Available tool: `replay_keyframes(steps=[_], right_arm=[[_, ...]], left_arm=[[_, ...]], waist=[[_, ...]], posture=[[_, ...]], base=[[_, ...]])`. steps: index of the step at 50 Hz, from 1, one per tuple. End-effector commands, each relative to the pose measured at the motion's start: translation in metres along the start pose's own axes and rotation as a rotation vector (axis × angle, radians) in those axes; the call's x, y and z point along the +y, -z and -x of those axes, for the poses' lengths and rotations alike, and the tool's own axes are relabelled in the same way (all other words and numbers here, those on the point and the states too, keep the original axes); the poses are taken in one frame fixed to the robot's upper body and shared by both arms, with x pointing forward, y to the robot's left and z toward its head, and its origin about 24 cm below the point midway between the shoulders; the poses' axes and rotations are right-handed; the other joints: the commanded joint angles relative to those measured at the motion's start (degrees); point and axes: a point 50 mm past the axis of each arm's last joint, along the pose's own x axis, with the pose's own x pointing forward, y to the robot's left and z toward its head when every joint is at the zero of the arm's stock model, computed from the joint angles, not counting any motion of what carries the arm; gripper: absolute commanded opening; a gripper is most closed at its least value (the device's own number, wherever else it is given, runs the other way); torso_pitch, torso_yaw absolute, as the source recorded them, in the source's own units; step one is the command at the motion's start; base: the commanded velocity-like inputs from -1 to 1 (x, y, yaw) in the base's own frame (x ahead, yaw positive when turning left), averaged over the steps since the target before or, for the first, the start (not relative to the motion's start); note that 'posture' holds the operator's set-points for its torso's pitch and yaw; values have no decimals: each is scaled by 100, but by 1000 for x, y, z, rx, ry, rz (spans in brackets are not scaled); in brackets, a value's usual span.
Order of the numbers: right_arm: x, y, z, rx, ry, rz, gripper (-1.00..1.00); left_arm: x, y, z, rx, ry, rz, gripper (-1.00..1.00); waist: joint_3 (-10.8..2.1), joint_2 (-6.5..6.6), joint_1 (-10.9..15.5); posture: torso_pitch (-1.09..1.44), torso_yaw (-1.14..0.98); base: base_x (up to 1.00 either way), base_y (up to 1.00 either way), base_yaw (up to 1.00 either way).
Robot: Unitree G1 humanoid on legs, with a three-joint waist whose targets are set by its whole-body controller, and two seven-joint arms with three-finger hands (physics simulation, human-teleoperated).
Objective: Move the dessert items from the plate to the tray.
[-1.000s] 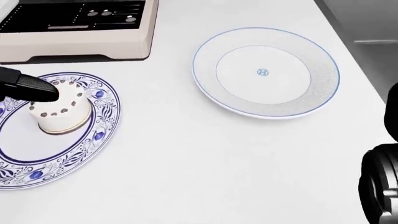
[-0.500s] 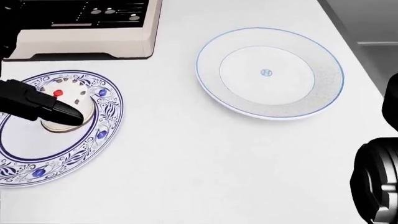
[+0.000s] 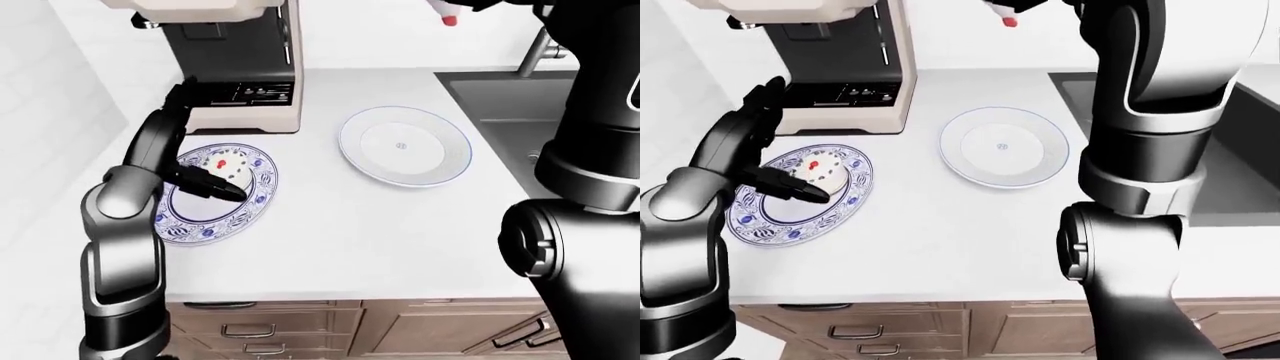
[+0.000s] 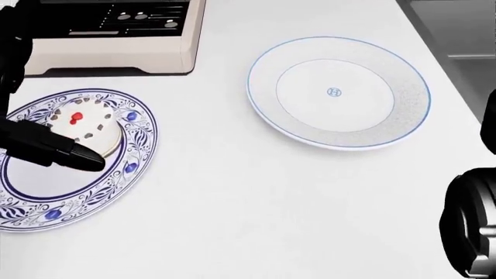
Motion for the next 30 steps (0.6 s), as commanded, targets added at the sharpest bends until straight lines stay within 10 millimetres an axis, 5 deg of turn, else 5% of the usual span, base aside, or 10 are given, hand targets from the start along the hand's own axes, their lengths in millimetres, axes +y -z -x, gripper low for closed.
replay_keyframes(steps=[1,7,22,30], right_arm=[[-5,-20,7,-93,20,4,-100],[-4,-18,8,-92,20,-4,-100],[-5,-15,10,-90,24,-8,-100],[-7,-17,11,-94,27,-15,-100]], left_arm=[[8,-11,2,-63,-48,-28,100],[7,-4,1,-48,-48,-28,100],[1,2,-1,-41,-29,-7,45],[-1,5,-2,-39,-27,-17,42]], waist=[[-164,11,1],[-172,13,1],[-184,10,2],[-190,10,1]], posture=[[0,0],[0,0],[0,0],[0,0]], base=[[0,0,0],[0,0,0],[0,0,0],[0,0,0]])
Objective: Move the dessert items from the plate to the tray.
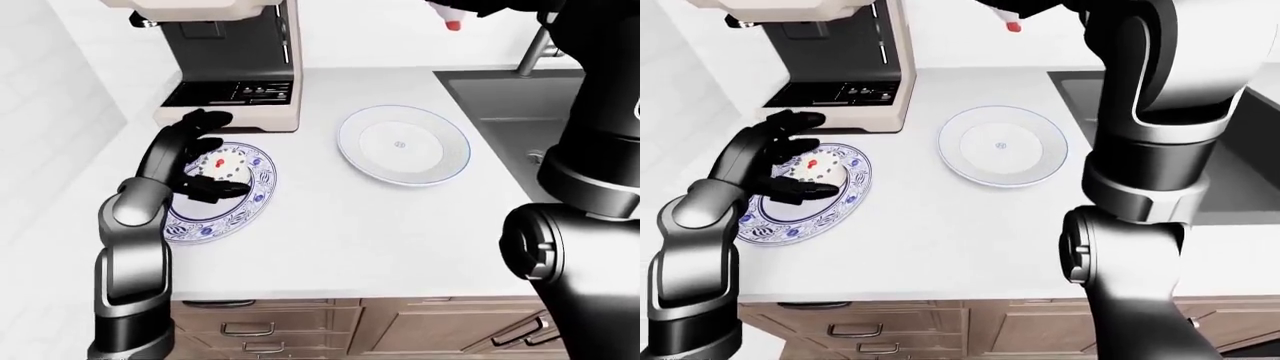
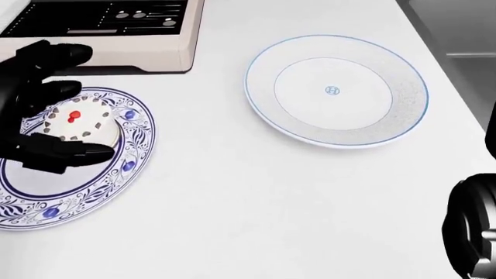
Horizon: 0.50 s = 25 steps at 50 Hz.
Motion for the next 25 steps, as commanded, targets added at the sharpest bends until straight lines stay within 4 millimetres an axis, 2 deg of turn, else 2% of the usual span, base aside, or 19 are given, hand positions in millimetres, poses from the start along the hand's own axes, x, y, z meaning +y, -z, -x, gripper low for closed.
replay_keyframes(steps=[1,11,25], right_arm=[[-3,-21,7,-99,15,3,-100],[-3,-23,6,-102,13,0,-100],[-3,-20,7,-101,13,-12,-100]], left_arm=[[10,-16,3,-78,-49,-38,40],[12,-16,0,-74,-62,-42,47],[13,-7,0,-53,-76,-59,46]], waist=[[-172,9,0],[-174,11,-5],[-177,13,-4]], posture=[[0,0],[0,0],[0,0]], base=[[0,0,0],[0,0,0],[0,0,0]])
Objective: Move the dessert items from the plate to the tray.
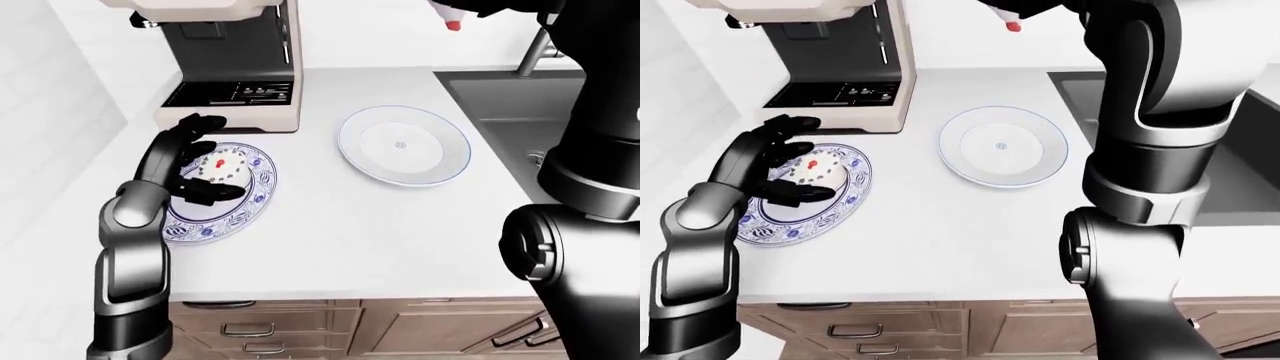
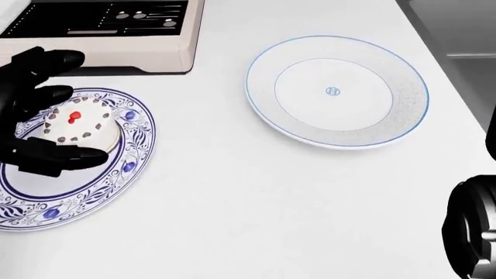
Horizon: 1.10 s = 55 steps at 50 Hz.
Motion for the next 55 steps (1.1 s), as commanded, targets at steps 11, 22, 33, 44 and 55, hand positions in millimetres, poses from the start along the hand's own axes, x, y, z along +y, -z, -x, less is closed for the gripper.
replay_keyframes(steps=[11,22,33,44,55], right_arm=[[-3,-20,7,-92,14,-1,-100],[-3,-20,7,-94,16,-5,-100],[-2,-23,7,-99,16,1,-100],[-3,-23,8,-102,19,-7,-100],[-3,-21,8,-99,20,-6,-100]], left_arm=[[11,-13,3,-70,-63,-36,39],[10,-8,1,-57,-65,-55,33],[12,-9,0,-62,-73,-65,25],[11,-8,1,-59,-73,-81,-4],[13,-8,2,-67,-83,-82,-23]], waist=[[-172,17,2],[-174,15,-1],[-170,17,0],[-174,13,-3],[-186,23,-11]], posture=[[0,0],[0,0],[0,0],[0,0],[0,0]], base=[[0,0,0],[0,0,0],[0,0,0],[0,0,0],[0,0,0]])
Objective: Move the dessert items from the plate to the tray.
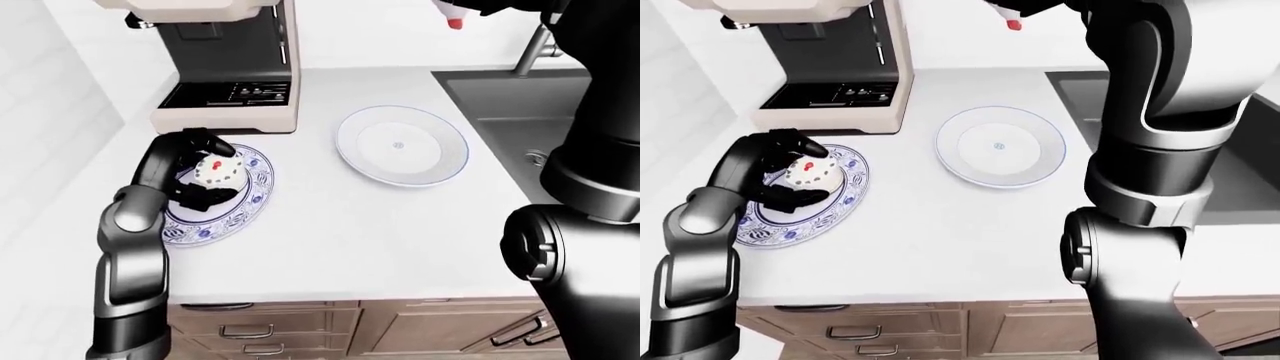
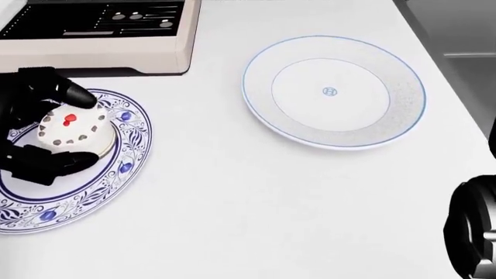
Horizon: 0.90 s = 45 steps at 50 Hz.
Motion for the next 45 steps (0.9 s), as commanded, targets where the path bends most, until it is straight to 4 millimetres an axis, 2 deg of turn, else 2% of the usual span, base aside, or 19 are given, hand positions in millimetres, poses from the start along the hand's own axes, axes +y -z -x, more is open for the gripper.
replay_keyframes(steps=[1,9,21,24,26,27,28,29,30,31,32,34,35,39,45], right_arm=[[-2,-19,6,-94,10,5,-100],[-3,-20,6,-94,18,5,-100],[-4,-16,6,-95,24,13,-100],[-5,-12,8,-100,37,43,-100],[-5,-8,11,-98,32,51,-100],[-4,-6,12,-93,39,58,-100],[-4,-5,13,-92,41,60,-100],[-4,-3,14,-83,36,83,-100],[-3,-2,15,-87,34,76,-100],[-2,-3,17,-96,26,71,-100],[-1,-2,18,-93,26,87,-100],[0,-2,21,-102,19,81,-100],[0,-3,22,-104,22,75,-100],[0,-7,24,-114,21,81,-100],[2,-4,24,-120,22,63,-100]], left_arm=[[12,-18,2,-81,-53,-18,-24],[23,-31,3,-114,-97,-6,-36],[39,-58,12,-178,-145,-17,-67],[44,-74,22,-225,-149,10,-100],[46,-83,27,-244,-147,26,-100],[49,-90,30,-267,-149,50,-100],[50,-94,32,-281,-148,71,-100],[52,-98,34,-287,-150,70,-100],[54,-104,36,-299,-151,78,-100],[54,-106,38,-305,-150,76,-100],[56,-111,40,-320,-151,84,-100],[59,-116,44,-333,-156,80,-100],[59,-117,45,-335,-157,82,-100],[63,-123,48,-354,-170,91,-100],[66,-122,50,-363,-175,90,-100]], waist=[[-171,11,3],[-158,-1,5],[-126,-14,14],[-119,-16,18],[-114,-27,20],[-205,7,20],[-119,193,-32],[-150,356,-96],[-157,380,-117],[-250,421,-170],[-265,427,-207],[-191,390,-284],[-284,445,-285],[-191,270,-361],[-107,197,-409]], posture=[[0,0],[0,0],[0,0],[0,0],[0,0],[0,0],[0,0],[0,0],[0,0],[0,0],[0,0],[0,0],[0,0],[0,0],[0,0]], base=[[0,0,0],[0,0,0],[0,0,0],[0,0,0],[0,0,0],[0,-52,0],[0,-74,0],[-2,-73,0],[-35,-77,0],[-41,-82,0],[-55,-88,0],[-58,-96,0],[-59,-96,0],[-59,-96,0],[-59,-98,0]])
